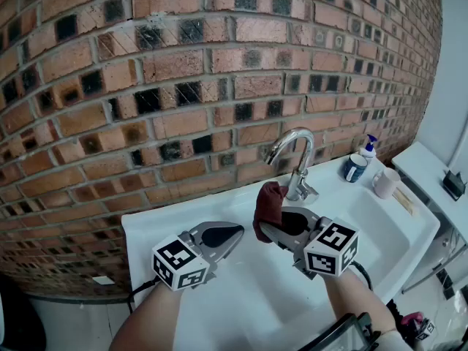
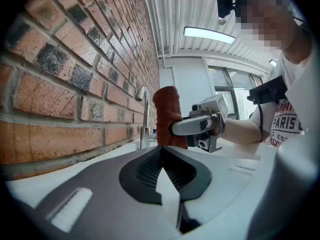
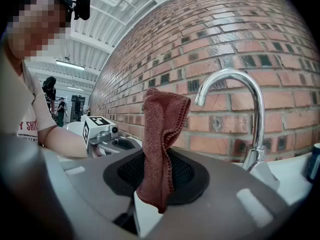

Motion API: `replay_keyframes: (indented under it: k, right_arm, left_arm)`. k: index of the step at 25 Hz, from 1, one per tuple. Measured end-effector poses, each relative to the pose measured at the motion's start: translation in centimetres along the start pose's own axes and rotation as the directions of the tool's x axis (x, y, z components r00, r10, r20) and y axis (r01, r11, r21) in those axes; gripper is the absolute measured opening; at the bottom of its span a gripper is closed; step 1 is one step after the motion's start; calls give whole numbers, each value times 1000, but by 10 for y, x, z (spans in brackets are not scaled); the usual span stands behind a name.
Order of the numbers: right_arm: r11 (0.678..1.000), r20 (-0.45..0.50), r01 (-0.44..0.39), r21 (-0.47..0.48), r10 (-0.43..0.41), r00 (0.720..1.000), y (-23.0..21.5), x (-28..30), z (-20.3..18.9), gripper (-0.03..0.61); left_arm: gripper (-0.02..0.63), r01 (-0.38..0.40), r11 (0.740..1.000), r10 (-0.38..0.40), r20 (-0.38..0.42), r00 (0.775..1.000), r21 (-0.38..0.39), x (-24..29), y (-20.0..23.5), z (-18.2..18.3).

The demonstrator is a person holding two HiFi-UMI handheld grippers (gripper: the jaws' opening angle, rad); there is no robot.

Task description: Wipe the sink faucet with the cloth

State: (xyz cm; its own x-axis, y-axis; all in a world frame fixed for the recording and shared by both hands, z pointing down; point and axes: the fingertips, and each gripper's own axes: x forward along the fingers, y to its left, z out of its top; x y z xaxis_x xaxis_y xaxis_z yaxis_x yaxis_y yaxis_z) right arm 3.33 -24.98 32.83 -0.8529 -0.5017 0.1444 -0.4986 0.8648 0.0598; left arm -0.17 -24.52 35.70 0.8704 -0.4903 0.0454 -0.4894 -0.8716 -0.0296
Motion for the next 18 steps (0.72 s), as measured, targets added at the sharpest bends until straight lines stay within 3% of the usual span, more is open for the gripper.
replay_keyframes:
  k: [5,11,18]
  right_arm:
    - [997,17,77,18,-77,997,-12,-1,19,94]
    - [991,-11,98,-94,-99,995,-27,8,63,94]
    - [988,-63,129,-87,-135,989,-51,13,86,94]
  left_arm:
    - [6,19,1000,-19,-39,999,3,-2,-7,-9]
    - [6,26,999,-25,-56,998,20,-2,-10,-11]
    - [6,39,999,-36,-69,997,31,0,-13,-12]
